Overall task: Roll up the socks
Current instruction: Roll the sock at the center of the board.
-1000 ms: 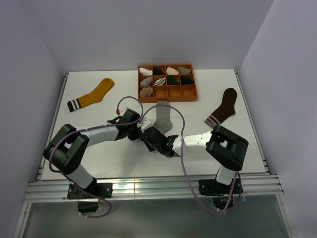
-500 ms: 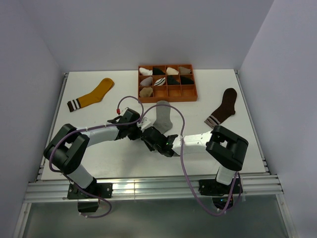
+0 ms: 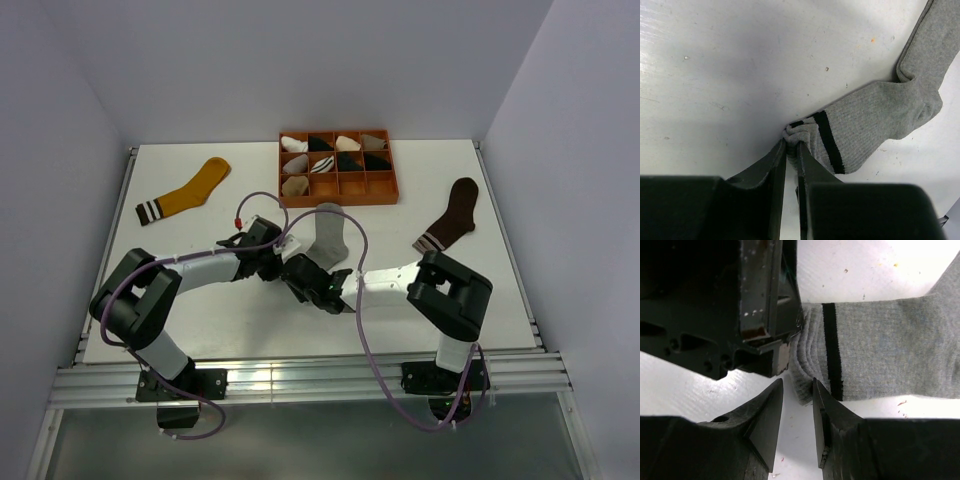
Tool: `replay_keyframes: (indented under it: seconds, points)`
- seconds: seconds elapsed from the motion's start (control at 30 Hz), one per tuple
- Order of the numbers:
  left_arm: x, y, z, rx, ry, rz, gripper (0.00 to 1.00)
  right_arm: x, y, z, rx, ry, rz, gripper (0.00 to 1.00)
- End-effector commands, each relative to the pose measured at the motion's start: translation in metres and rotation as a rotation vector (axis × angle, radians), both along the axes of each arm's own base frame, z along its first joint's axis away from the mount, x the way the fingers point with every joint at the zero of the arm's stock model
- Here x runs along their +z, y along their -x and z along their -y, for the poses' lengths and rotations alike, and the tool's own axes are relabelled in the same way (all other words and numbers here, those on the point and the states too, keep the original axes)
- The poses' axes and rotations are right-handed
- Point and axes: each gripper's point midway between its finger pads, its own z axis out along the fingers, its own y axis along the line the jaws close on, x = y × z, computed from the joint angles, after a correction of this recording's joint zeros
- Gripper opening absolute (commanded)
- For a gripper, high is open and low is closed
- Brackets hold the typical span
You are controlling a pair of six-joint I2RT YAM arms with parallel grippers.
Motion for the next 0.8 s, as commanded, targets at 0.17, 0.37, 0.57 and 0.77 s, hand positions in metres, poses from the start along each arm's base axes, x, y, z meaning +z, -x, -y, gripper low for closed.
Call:
replay_keyframes:
  seconds: [0.17, 0.37, 0.57, 0.77]
  points:
    - [-0.034, 0.029, -0.030, -0.034, -0.163, -0.107, 0.18, -0.031, 0.001, 0.042, -0.091, 0.218, -0.038, 0.38]
    - [-0.034, 0.029, -0.032, -0.032, -0.172, -0.107, 0.18, -0.032, 0.009, 0.053, -0.116, 0.245, -0.071, 0.38]
    - [-0.034, 0.027, -0.030, -0.035, -0.170, -0.103, 0.18, -0.030, 0.019, 0.043, -0.051, 0.184, -0.111, 0.38]
    - [-0.033, 0.025, -0.028, -0.045, -0.168, -0.100, 0.18, -0.032, 0.013, 0.033, -0.009, 0.196, -0.092, 0.38]
